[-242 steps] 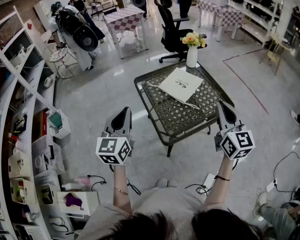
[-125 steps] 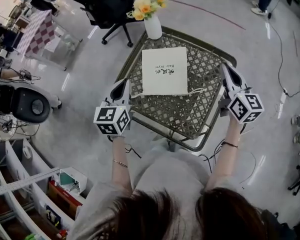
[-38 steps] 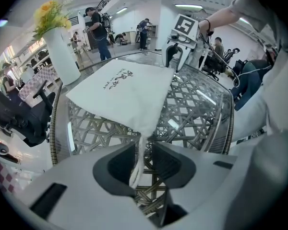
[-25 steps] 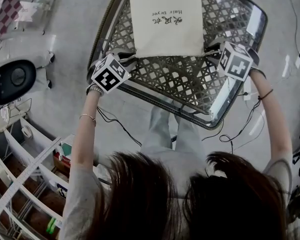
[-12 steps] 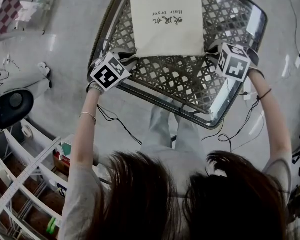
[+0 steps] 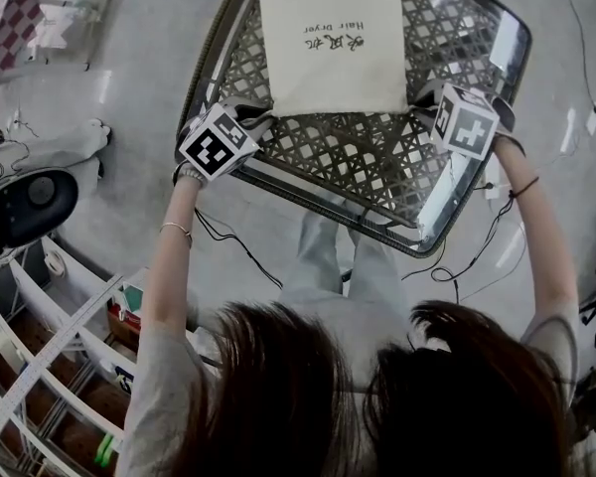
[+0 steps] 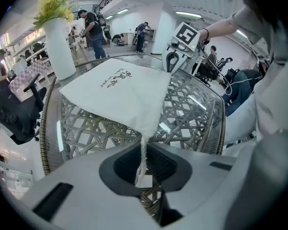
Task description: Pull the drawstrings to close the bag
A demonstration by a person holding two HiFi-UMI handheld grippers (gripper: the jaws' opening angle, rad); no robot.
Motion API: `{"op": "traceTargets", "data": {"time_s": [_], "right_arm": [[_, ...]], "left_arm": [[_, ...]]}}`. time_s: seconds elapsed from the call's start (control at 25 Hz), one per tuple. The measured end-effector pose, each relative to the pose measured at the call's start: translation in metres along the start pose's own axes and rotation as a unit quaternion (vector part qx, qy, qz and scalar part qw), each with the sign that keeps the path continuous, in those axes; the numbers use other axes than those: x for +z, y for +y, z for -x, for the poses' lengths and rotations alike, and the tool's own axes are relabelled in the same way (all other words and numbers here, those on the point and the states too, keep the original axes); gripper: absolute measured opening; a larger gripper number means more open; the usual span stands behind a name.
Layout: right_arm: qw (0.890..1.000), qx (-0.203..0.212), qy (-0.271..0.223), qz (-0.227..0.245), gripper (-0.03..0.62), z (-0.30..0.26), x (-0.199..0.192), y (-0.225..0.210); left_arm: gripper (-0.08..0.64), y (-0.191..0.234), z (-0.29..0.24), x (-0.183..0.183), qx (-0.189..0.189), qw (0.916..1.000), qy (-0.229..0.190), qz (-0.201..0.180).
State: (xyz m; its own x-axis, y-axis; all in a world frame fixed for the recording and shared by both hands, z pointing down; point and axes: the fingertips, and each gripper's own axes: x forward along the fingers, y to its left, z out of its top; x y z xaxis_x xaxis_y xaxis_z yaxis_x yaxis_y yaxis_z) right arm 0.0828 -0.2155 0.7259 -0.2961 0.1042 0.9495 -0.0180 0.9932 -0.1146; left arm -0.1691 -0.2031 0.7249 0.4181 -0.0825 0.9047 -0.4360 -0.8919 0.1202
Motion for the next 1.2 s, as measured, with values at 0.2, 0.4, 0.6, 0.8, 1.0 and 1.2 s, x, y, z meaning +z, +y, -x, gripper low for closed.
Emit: {"op": "traceTargets", "data": {"time_s": [0.2, 0.4, 0.6, 0.8, 1.0, 1.2], "right_arm": [[1.0, -0.006, 0.009, 0.0, 0.026, 0.0, 0.0, 0.0], [1.0, -0.025, 0.008, -0.015, 0.025, -0.001, -0.002, -0.003], [0.999, -0.017, 0.007, -0.039, 0.025, -0.002, 0.0, -0.002], [0.998, -0.024, 0.009, -0.056, 0.023, -0.003, 0.001, -0.004], [0.997, -0.029, 0.008, -0.078, 0.023, 0.0, 0.002, -0.001], [0.997, -0.045, 0.016, -0.058, 0.023, 0.015, 0.003, 0.001]], "left_arm": [[0.04, 0.002, 0.0, 0.0, -0.001, 1.0, -0.001, -0.001], [0.032, 0.001, -0.001, 0.0, -0.006, 1.0, 0.006, 0.0], [0.032, 0.002, -0.002, 0.0, 0.026, 0.9994, -0.018, 0.011], [0.031, 0.004, -0.005, -0.002, 0.042, 0.9984, -0.025, 0.027], [0.028, 0.001, -0.005, -0.002, 0.036, 0.9986, -0.006, 0.04], [0.028, 0.0, 0.003, 0.002, 0.035, 0.9985, 0.0, 0.041]]}}
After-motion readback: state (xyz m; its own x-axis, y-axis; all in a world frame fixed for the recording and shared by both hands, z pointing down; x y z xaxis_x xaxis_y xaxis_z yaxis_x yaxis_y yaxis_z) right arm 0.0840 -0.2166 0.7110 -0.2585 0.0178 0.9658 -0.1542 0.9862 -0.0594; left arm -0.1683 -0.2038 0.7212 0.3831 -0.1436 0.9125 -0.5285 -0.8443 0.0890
